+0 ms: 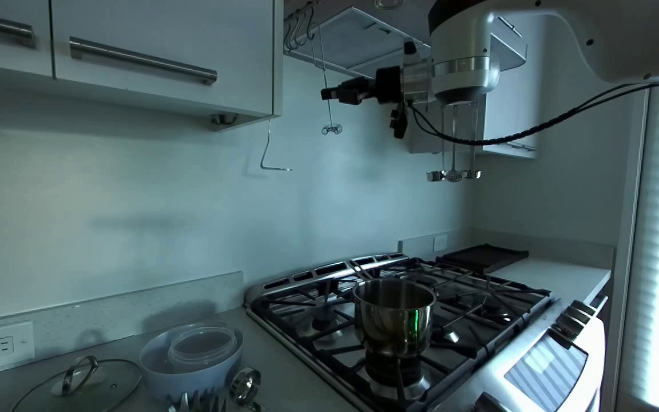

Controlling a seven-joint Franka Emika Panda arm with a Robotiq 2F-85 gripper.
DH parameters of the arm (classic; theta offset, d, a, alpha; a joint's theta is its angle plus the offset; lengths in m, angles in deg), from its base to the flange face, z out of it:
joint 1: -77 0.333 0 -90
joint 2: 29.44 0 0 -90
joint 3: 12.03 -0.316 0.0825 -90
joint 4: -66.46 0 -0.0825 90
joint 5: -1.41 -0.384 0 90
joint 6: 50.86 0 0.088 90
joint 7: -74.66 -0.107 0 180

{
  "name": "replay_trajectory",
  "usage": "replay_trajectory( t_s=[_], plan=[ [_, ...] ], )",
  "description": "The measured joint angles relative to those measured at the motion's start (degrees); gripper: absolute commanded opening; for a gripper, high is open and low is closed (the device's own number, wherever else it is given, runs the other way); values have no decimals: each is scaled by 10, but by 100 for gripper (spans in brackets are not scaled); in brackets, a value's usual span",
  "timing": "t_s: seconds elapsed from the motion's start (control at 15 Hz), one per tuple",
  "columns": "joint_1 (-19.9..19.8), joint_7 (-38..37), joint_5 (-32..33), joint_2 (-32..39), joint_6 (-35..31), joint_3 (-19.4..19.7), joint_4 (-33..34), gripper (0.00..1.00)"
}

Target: Remove the silver object from the pot and hang it on the hooks on the top left

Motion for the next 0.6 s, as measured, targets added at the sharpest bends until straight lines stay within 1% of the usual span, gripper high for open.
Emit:
replay_trajectory(
  t_s=[0.6],
  plan=[
    [1, 5, 0, 15, 0, -7, 7, 1]
  ],
)
